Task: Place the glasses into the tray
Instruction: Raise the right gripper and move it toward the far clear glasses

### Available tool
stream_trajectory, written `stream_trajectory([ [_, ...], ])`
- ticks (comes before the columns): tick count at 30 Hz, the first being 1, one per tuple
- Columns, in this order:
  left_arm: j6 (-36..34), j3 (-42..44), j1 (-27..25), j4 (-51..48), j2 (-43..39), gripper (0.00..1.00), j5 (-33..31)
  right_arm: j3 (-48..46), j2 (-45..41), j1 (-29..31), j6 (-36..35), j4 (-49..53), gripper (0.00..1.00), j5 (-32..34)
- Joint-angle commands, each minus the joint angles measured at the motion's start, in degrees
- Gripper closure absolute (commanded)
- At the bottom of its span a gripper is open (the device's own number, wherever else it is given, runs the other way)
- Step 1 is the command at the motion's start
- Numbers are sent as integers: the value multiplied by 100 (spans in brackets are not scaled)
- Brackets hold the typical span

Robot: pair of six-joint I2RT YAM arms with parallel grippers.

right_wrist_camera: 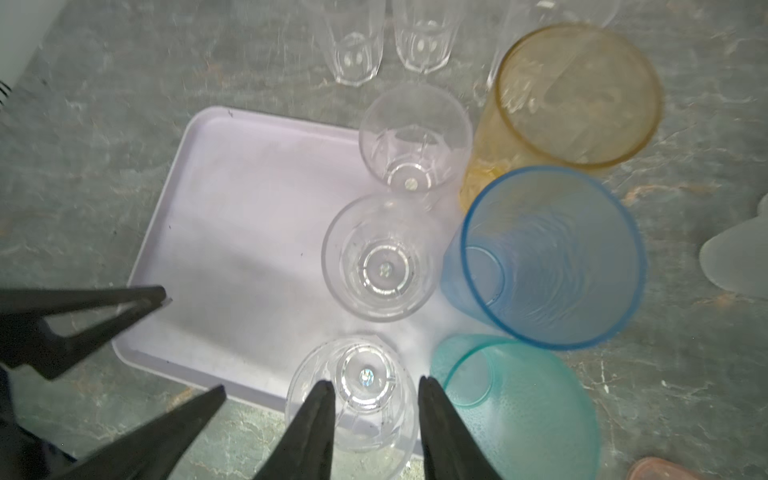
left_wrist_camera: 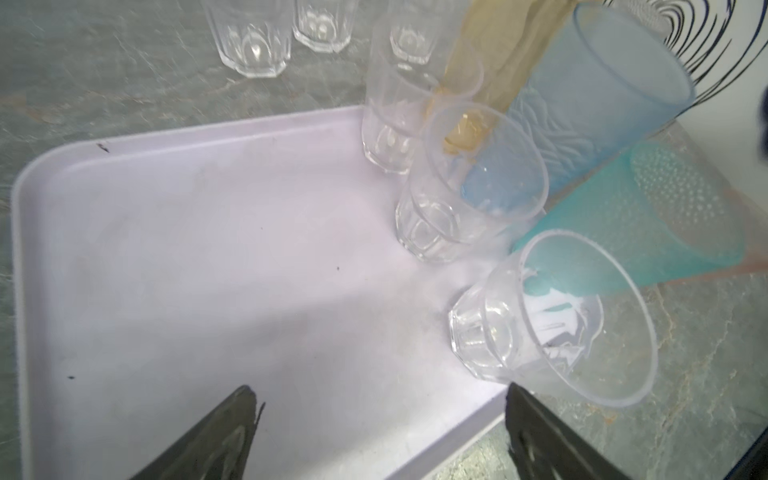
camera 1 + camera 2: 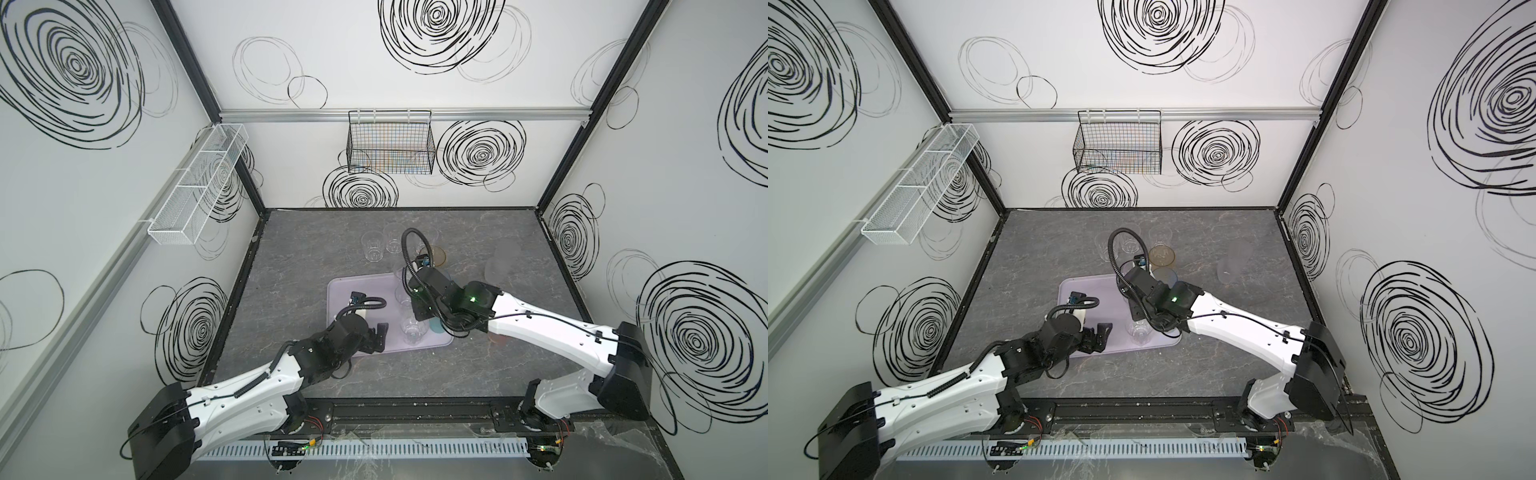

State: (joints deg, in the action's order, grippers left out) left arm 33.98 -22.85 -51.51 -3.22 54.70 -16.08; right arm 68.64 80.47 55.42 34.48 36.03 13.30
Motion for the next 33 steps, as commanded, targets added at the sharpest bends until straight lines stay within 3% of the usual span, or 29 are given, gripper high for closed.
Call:
stream_trajectory([
  [1,197,62,-244,645,349,4,-66,-109,-428,-330,-148,-212,62,279],
  [9,94,-86,-361,1126,1118,4,-63,-480,-837,-1179,-282,-596,62,-197],
  [22,21,-237,-374,1248,1439,3,-63,-688,-848,-1513,-309,-885,61,-427],
  [29,-129,-266,-275,803,989,2,-257,-256,-531,-2136,-611,-923,59,-542],
  [33,-395,-383,30,430,456,1,-325,-51,-283,-2815,-790,-1056,57,-595],
])
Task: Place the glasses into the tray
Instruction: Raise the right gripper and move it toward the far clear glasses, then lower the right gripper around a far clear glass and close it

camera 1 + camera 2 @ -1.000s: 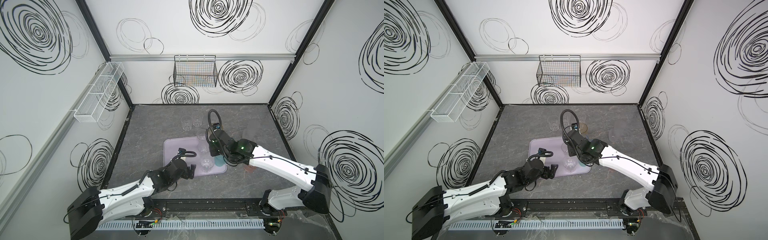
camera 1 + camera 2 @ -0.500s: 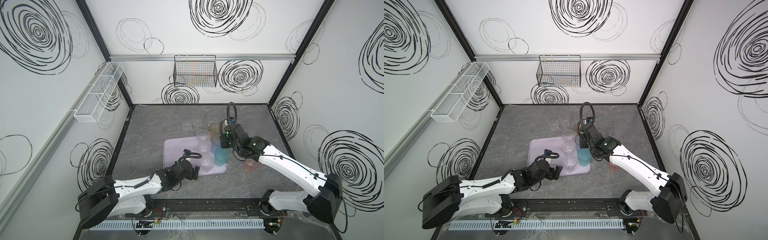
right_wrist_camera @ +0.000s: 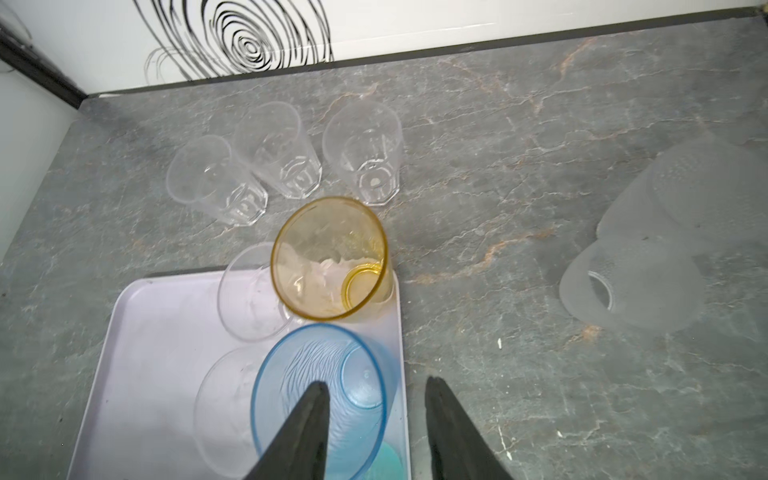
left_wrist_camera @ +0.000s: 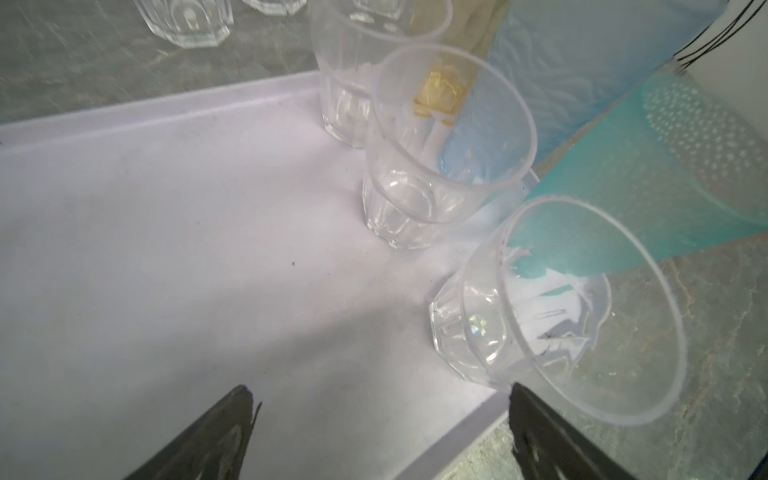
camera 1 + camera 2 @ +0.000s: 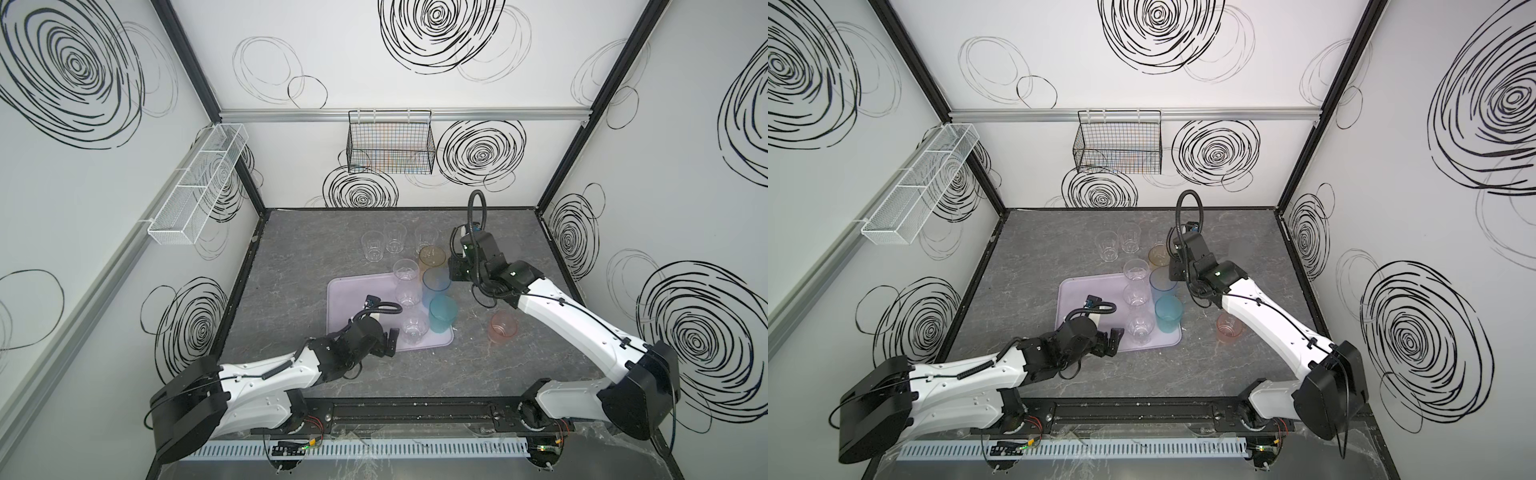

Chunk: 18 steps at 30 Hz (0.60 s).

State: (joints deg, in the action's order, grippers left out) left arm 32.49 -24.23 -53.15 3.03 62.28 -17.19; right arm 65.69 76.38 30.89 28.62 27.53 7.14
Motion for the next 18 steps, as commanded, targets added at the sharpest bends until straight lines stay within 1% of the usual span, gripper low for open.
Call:
stream_trajectory([
  [1,-315,-283,310,-262,-398,0,-214,253,189,-554,-231,-270,57,27],
  [2,-415,-308,451,-311,-512,1,-193,291,284,-792,-221,-313,56,33],
  [5,-661,-362,973,-342,-799,3,-23,384,553,-1480,-191,-478,56,-290],
  [8,-770,-461,1573,-362,-915,3,216,528,849,-1869,-175,-560,55,-396],
  [9,-771,-491,1708,-384,-934,3,268,551,925,-1945,-187,-623,55,-534],
  [10,-771,-540,1839,-426,-932,3,322,599,1005,-1997,-212,-715,54,-726],
  [13,-902,-577,2037,-517,-929,4,398,849,1249,-1886,-163,-908,54,-866],
  [15,-838,-548,2093,-546,-920,4,400,1183,1507,-1733,-184,-905,53,-878],
  [18,-823,-509,2115,-559,-904,4,414,1912,2155,-1505,-342,-696,51,-1006],
])
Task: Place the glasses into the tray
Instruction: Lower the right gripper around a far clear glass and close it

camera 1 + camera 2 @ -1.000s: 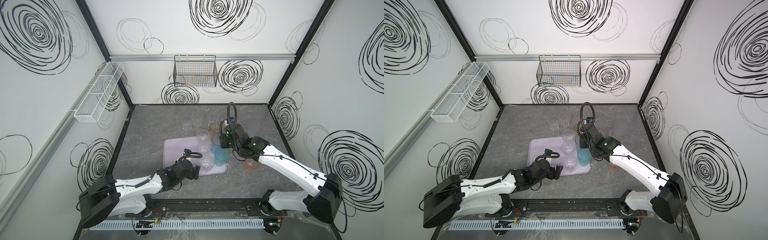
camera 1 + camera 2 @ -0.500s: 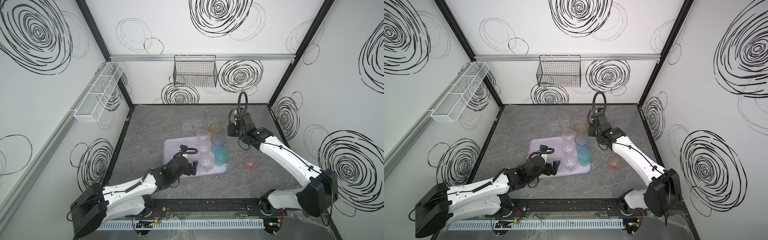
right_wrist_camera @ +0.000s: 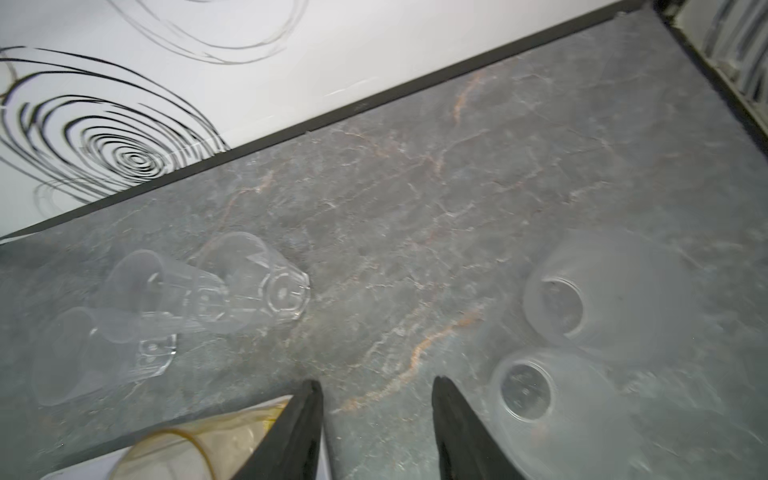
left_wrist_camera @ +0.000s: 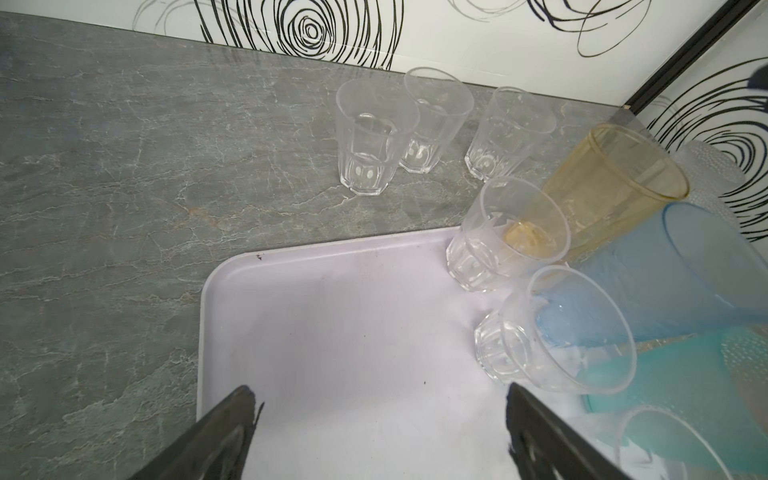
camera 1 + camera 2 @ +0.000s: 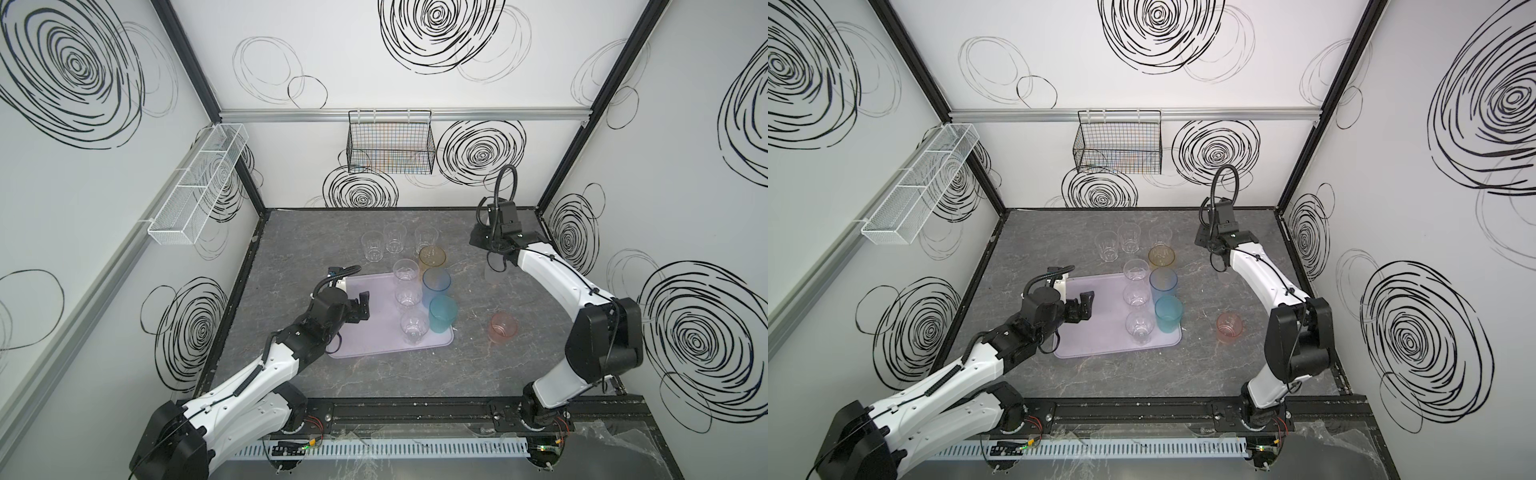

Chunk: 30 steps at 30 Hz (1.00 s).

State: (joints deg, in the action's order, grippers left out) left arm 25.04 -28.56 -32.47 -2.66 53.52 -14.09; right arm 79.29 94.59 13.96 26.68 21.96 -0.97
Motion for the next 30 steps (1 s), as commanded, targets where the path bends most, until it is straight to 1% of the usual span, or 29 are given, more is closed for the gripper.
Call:
stream_trajectory([
  [1,-73,-71,45,-5,-25,4,93,806,622,249,-192,28,50,-202],
  [3,-77,-83,43,-14,-24,4,66,1344,1143,320,-257,290,46,-274],
  [5,-70,-80,56,-36,-34,4,38,1962,1648,327,-255,707,38,-323],
  [7,-73,-55,65,-31,-69,4,24,2522,2081,339,-319,1055,35,-407],
  [11,89,-1,82,76,-61,4,88,3277,2779,385,-360,1453,34,-585],
  [18,93,-1,122,96,2,4,179,3717,3517,409,-277,1449,37,-821],
  [21,107,1,127,133,21,4,228,3858,3767,398,-247,1405,40,-864],
  [25,107,-7,129,134,38,4,258,4040,4020,323,-206,1472,47,-940],
  [27,107,-1,136,151,29,4,266,4043,4049,291,-198,1463,54,-959],
  [30,85,-9,152,189,43,4,292,4041,4022,254,-189,1450,69,-998],
])
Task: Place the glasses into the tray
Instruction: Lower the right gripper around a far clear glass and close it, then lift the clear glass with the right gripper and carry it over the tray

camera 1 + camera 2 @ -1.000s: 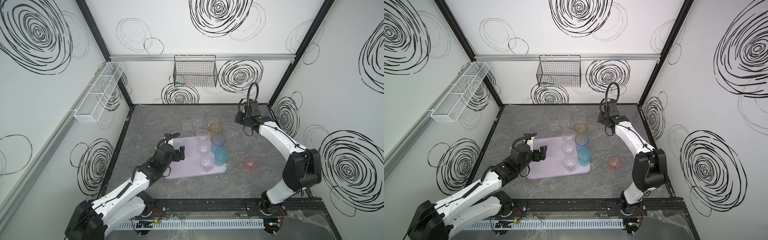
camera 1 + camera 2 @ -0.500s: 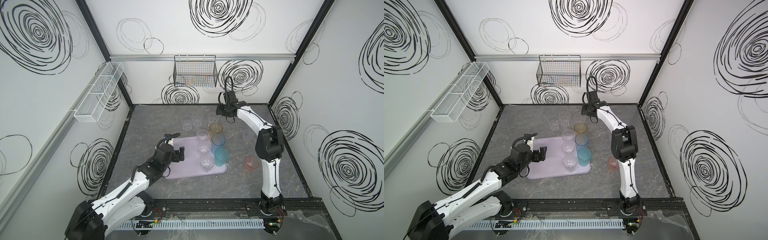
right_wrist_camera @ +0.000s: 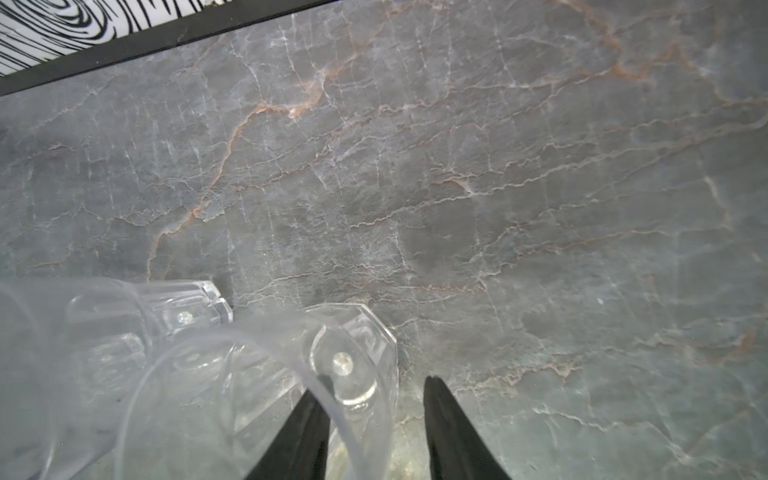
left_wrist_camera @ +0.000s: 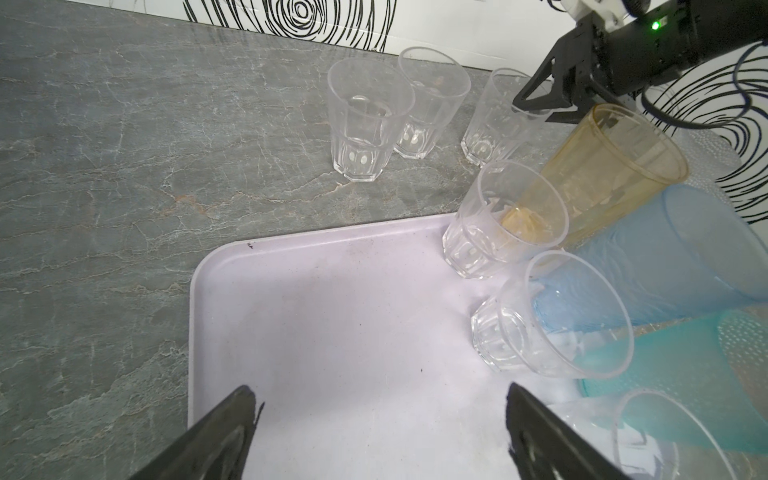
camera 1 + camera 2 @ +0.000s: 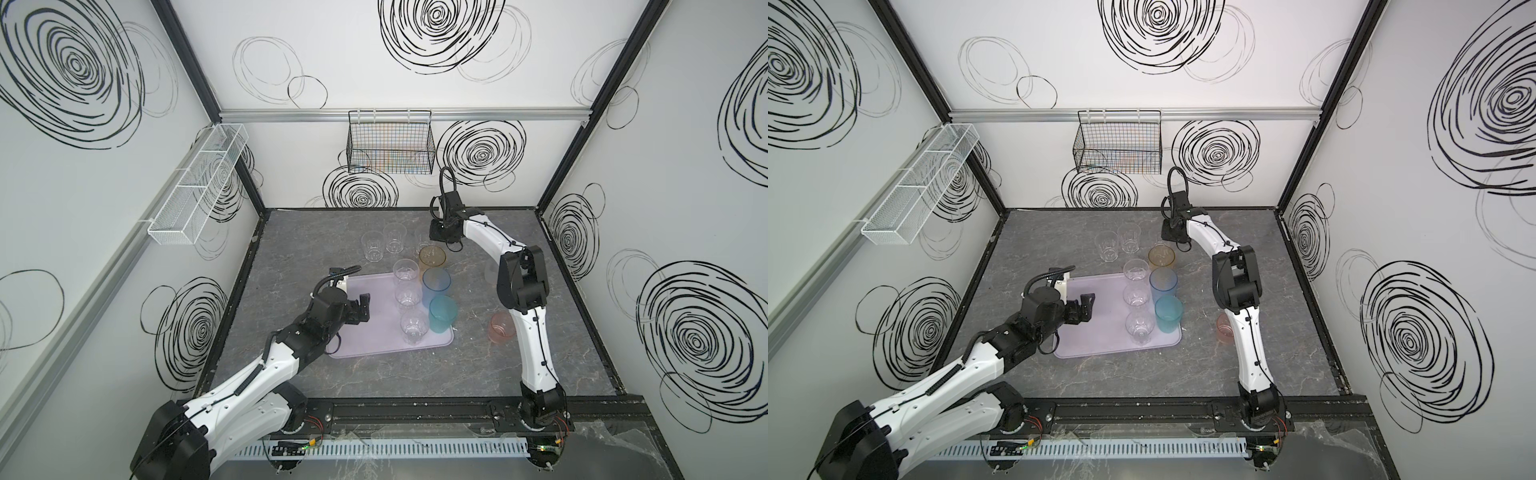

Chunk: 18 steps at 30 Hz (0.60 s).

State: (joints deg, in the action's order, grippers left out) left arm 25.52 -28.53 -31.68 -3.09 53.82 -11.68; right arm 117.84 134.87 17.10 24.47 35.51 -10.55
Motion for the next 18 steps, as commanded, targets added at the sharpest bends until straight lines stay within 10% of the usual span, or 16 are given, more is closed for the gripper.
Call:
stream_trajectory([
  [1,26,-25,90,231,32,4,65,195,-36,-58,32,93,74,-53],
  [18,67,-12,241,224,-22,4,125,-68,-896,-93,-29,255,91,300],
])
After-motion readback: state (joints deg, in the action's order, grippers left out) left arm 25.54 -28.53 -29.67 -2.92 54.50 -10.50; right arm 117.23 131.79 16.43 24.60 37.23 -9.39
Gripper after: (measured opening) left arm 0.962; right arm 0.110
